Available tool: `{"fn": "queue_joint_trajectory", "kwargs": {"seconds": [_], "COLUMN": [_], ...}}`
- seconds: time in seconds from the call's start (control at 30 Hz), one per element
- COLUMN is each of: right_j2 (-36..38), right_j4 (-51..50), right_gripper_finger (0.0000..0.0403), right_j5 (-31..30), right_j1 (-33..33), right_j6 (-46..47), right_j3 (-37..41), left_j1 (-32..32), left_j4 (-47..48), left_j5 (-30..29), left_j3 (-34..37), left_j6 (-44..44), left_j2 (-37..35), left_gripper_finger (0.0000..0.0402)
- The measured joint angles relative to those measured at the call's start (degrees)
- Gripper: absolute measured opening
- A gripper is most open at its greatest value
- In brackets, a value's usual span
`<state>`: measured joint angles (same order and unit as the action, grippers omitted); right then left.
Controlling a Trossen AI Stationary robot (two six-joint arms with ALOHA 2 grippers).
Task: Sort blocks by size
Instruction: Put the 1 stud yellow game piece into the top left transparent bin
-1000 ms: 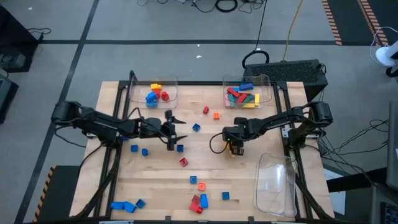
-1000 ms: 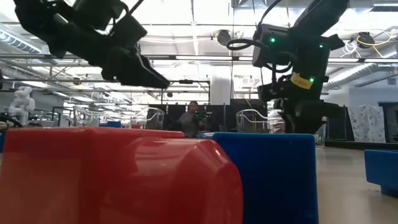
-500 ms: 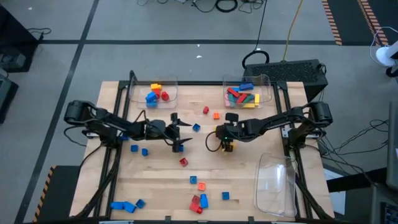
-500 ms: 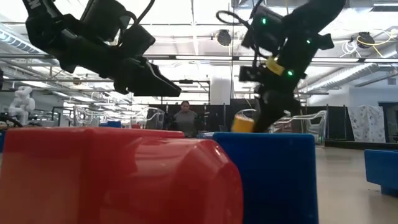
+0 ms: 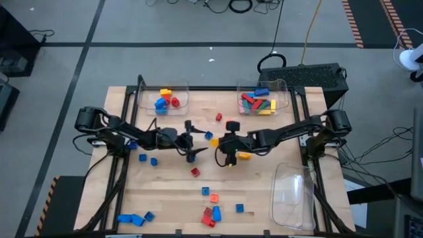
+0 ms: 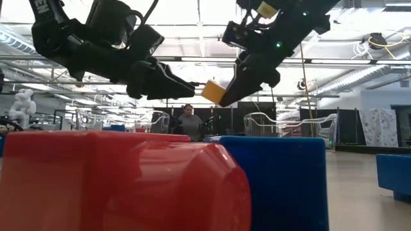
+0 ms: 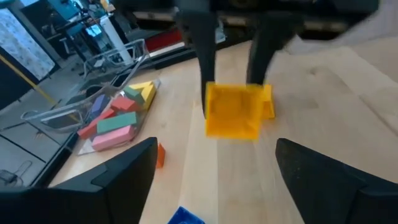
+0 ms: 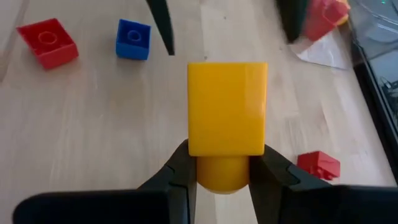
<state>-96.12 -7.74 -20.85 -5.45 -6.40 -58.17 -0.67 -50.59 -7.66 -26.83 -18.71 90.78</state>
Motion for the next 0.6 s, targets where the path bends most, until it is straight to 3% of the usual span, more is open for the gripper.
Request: {"fn": "queue_joint_trajectory", "kwargs": {"seconds": [0.13, 0.3, 0.6], "right_j2": [-2.6, -5.0, -5.1], "right_j4": [-0.1, 0.2, 0.3], "right_gripper_finger": [0.0084, 0.0084, 0.0084], "right_j5": [-0.1, -0.3, -0.3], "right_j1": [0.1, 0.1, 0.1], "right_j6": [-1.5, -2.3, -2.4], "right_j3": [-2.4, -5.4, -6.9], "left_j1": [0.0, 0.0, 0.0], "left_j4": [0.7, 4.1, 6.4], "left_j5": [0.0, 0.8, 1.0], "left_j3": [-1.3, -2.8, -3.8], "left_j6": [0.3, 0.3, 0.4], "left_j2": [0.0, 0.0, 0.0], "left_gripper_finger": [0.0358, 0.0364, 0.0315]}}
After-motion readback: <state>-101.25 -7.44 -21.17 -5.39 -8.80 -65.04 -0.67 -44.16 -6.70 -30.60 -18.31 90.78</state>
